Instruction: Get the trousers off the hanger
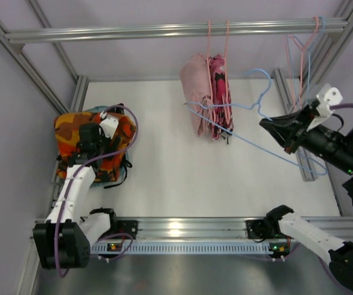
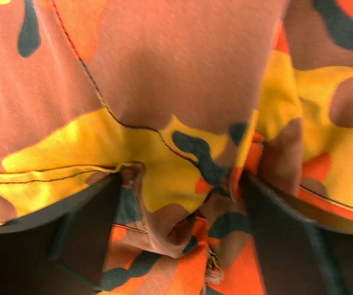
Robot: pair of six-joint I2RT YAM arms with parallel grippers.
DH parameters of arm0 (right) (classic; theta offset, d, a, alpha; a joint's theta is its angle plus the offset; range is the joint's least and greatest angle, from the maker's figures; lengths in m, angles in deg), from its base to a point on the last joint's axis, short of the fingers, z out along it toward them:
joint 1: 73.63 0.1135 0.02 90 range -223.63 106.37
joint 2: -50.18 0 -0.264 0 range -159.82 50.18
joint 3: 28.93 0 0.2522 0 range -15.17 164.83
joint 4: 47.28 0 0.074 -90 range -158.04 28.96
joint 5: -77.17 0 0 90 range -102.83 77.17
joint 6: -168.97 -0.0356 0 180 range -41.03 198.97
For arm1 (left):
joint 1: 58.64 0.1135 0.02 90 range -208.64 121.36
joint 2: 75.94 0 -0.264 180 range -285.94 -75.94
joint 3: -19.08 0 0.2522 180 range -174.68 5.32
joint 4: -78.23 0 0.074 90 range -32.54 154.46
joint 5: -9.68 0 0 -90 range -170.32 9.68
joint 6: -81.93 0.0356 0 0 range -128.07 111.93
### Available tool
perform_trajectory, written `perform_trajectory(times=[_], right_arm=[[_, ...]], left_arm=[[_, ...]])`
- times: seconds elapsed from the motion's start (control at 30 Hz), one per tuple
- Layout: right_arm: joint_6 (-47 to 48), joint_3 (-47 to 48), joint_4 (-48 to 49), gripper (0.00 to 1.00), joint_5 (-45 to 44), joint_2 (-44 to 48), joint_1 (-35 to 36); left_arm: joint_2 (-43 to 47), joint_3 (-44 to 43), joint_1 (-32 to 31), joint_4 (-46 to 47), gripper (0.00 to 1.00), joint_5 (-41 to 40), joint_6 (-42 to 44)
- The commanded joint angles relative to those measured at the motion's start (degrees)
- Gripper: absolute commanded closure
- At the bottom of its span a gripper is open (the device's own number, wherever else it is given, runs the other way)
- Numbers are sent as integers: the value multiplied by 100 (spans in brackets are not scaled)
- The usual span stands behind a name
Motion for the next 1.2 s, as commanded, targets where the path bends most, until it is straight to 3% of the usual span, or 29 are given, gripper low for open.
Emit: perform_trajectory(times=[0.0,0.1,0.27,0.47,0.6,0.83,1.17], right_arm=[[39,239,-290,100,74,451,-503],[65,221,-457,100,-58,803,-899],[-22,247,-712,100,-365,1347,-1610],[-198,406,-1283,100,-1252,1542,-2322],[-207,125,-1162,100,-1815,1472,-2465],[91,-43,-327,100,-2044,349,-2456],[276,282,1263,100,-2598,-1349,-2456]], left_arm=[[49,-237,-20,-756,10,696,-287],[154,-457,-29,-1019,2,879,-348],[699,-1142,-29,-1354,2,1783,-761],[656,-1968,-37,-1539,2,1988,-1314],[577,-2329,-37,-1539,2,2111,-1735],[374,-3128,-37,-1679,2,2611,-2369],[691,-3121,-37,-1679,2,2884,-2686]])
